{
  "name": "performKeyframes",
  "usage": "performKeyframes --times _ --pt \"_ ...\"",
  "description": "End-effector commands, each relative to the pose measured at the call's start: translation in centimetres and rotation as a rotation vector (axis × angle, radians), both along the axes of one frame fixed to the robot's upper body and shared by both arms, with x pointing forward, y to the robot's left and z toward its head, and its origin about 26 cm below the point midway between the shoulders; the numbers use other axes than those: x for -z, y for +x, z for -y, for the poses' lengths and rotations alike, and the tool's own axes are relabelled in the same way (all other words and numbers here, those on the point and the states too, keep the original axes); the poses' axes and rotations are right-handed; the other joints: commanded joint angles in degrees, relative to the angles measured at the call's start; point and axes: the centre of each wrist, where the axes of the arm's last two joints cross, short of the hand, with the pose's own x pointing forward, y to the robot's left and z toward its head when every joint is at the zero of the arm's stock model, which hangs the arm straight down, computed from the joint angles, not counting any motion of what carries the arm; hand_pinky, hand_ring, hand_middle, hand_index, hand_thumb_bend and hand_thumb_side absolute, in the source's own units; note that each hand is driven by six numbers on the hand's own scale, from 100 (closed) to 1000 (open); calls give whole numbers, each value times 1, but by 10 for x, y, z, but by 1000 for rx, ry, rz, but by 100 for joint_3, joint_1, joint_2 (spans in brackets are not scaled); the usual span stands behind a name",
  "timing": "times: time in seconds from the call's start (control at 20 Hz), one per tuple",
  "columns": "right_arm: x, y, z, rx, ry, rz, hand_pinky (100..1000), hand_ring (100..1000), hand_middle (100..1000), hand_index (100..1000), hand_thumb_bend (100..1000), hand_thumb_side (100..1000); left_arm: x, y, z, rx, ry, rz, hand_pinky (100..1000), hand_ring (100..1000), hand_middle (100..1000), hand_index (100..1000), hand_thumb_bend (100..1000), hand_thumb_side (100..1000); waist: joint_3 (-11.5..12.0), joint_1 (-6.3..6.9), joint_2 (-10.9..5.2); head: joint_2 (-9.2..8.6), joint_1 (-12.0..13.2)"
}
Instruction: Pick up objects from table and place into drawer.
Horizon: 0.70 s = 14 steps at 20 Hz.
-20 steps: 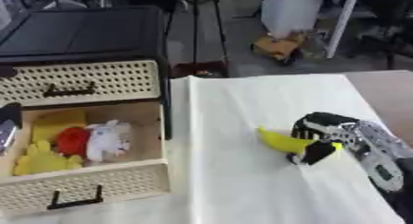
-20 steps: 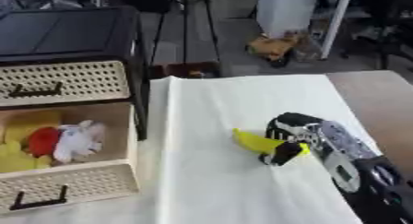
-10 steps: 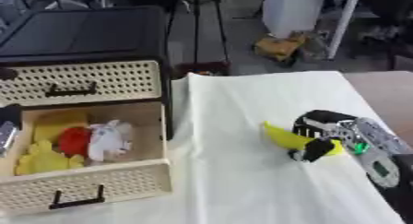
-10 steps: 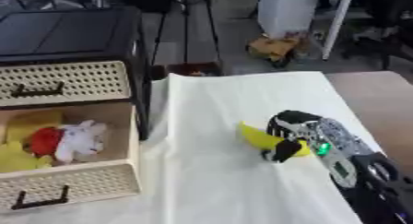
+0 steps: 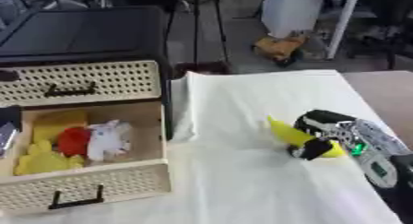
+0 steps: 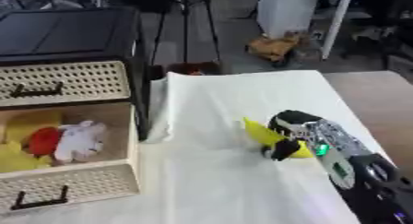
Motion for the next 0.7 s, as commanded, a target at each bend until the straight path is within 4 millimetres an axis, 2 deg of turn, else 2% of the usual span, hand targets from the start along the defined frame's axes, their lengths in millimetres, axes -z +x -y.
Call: performKeyframes --times 0.05,0.2,0.7 --pt "-10 -1 6 14 3 30 450 615 535 653 140 285 -8 -4 -3 -6 7 34 100 100 100 861 100 515 -8 2 -115 -62 -6" --pt "-10 -2 7 18 8 42 444 614 537 651 100 283 -8 -4 -2 -4 8 34 100 100 100 857 100 514 -11 3 -116 -61 0" --pt "-16 -1 7 16 13 59 449 627 557 665 100 290 -7 -4 -2 3 13 32 100 100 100 842 100 516 -18 2 -119 -61 1"
